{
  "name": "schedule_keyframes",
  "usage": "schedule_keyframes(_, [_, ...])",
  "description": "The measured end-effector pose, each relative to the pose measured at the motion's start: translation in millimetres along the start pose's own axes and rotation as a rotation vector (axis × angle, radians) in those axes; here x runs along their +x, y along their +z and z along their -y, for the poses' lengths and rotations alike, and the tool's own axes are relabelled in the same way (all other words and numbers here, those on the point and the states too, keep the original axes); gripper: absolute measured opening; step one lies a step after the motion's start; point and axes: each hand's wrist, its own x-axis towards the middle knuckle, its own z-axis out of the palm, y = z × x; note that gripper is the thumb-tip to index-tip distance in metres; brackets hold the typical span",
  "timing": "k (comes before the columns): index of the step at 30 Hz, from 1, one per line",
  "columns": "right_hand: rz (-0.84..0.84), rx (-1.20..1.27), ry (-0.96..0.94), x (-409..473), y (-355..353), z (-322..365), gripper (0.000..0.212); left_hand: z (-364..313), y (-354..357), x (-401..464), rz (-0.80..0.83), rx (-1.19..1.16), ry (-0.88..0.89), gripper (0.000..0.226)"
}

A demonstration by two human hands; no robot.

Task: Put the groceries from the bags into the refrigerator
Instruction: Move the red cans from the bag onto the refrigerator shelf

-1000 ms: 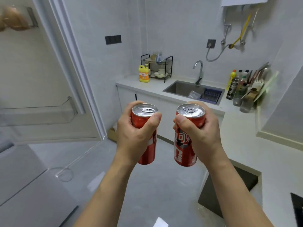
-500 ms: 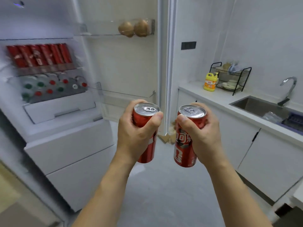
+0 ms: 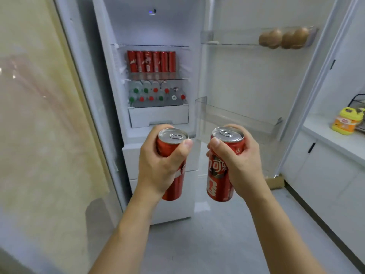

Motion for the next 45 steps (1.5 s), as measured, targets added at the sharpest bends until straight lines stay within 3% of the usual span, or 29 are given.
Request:
schedule_keyframes(7, [0.174, 0.024, 0.008, 14.0, 69.5, -2.5, 0.042, 4.2, -62.9, 5.1, -0.134, 0.061, 0.013, 0.031])
schedule_keyframes(17, [0.28, 0.073, -0.032, 36.1, 119.2, -13.6, 0.028, 15.3, -103.7, 25.4, -0.227, 0.163, 0.034, 0.031])
schedule_keyframes(27, [0.25, 0.09, 0.0, 77.8, 128.7, -47.5, 0.029, 56.2, -91.6, 69.6, -0.248, 0.166, 0.002, 0.035])
schedule_keyframes(45, [0.26, 0.232, -0.018, 229.0, 118.9, -116.9, 0.029, 115.7, -25.3, 197.0, -0.323, 0.203, 0.026, 0.03])
